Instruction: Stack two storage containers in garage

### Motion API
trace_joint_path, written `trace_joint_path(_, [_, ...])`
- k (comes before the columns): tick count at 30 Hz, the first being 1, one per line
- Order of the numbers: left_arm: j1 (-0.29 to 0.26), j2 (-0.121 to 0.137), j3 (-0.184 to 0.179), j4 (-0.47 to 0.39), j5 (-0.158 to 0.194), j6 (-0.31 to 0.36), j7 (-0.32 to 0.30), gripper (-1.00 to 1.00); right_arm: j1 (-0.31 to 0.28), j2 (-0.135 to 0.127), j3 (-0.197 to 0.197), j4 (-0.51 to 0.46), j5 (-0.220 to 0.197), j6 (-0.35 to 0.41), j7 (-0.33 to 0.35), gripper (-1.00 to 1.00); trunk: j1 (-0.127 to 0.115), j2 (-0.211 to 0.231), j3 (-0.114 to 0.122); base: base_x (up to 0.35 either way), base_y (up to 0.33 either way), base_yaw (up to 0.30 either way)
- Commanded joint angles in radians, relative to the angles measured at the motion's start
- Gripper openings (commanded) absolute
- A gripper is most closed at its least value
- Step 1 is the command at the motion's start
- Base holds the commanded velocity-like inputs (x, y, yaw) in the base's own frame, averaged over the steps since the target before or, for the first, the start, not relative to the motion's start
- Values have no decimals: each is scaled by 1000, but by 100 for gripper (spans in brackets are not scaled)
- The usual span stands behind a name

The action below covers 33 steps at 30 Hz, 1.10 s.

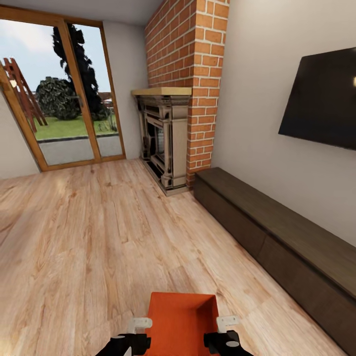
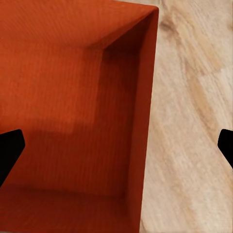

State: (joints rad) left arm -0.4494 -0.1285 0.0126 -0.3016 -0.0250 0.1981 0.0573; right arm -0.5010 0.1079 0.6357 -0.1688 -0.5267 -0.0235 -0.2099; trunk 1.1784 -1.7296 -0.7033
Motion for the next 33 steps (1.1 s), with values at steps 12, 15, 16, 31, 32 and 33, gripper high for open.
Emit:
trace_joint_path(12, [0,0,0,-2,-3,6,3,100,-1,1,7,0,-15,-25,-22,100,0,0,-2,0,0,-153])
trace_joint_path(15, [0,0,0,-2,-3,5,3,100,-1,1,7,0,-16,-26,-22,100,0,0,-2,0,0,-279])
trace_joint_path(16, [0,0,0,-2,-3,5,3,100,-1,1,7,1,-15,-26,-22,100,0,0,-2,0,0,-247])
trace_joint_path(31, [0,3,-1,-19,-3,6,2,100,-1,-2,8,1,-7,-24,-16,100,0,0,-2,0,0,-32])
trace_joint_path(32, [0,2,-1,-19,-3,5,2,100,-1,-2,8,0,-7,-24,-16,100,0,0,-2,0,0,0])
trace_joint_path(33, [0,2,-1,-19,-3,6,2,100,-1,-2,9,0,-7,-24,-16,100,0,0,-2,0,0,0])
